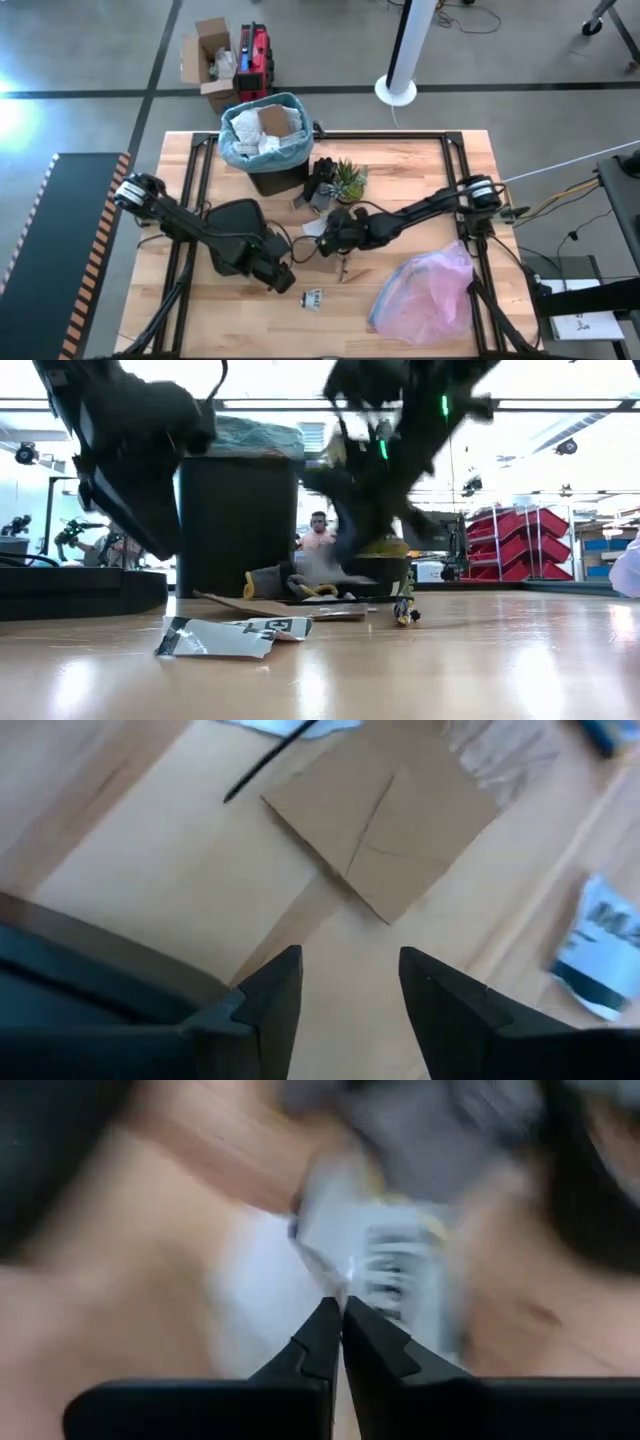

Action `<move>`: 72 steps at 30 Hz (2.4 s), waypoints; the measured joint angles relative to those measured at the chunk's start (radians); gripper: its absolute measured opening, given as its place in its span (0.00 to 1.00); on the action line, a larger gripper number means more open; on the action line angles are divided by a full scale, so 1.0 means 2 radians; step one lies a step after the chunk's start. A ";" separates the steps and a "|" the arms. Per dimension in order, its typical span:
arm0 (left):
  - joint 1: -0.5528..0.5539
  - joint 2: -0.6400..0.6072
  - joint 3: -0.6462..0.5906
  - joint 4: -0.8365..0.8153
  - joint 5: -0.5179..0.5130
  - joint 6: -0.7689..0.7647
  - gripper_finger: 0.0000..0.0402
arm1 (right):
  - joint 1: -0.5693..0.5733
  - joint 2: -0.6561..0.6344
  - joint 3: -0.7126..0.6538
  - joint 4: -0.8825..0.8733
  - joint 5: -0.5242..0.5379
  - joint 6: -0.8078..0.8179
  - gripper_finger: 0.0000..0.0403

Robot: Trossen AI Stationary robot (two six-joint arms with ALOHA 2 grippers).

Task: Place trash/remove bag and relplace
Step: Put the white paper into the trash bin, then put the black zip tie into the trash bin

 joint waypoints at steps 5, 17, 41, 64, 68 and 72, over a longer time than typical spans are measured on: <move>-0.008 -0.047 0.000 -0.011 -0.001 -0.001 0.37 | 0.015 -0.054 0.052 0.025 0.013 -0.117 0.00; -0.010 -0.109 0.001 0.050 -0.055 0.032 0.34 | -0.033 -0.097 0.225 0.099 -0.002 -0.371 0.00; -0.011 -0.104 0.000 0.149 -0.089 0.043 0.34 | -0.198 0.039 0.432 -0.009 -0.137 -0.311 0.36; 0.040 0.022 -0.001 0.137 -0.041 0.071 0.38 | 0.064 -0.161 0.421 -0.357 0.012 -0.390 0.45; 0.040 0.050 -0.001 0.151 -0.041 0.097 0.36 | 0.108 -0.170 0.405 -0.416 0.057 -0.320 0.45; 0.040 0.070 -0.001 0.153 -0.040 0.108 0.35 | 0.136 -0.166 0.351 -0.439 0.058 -0.251 0.44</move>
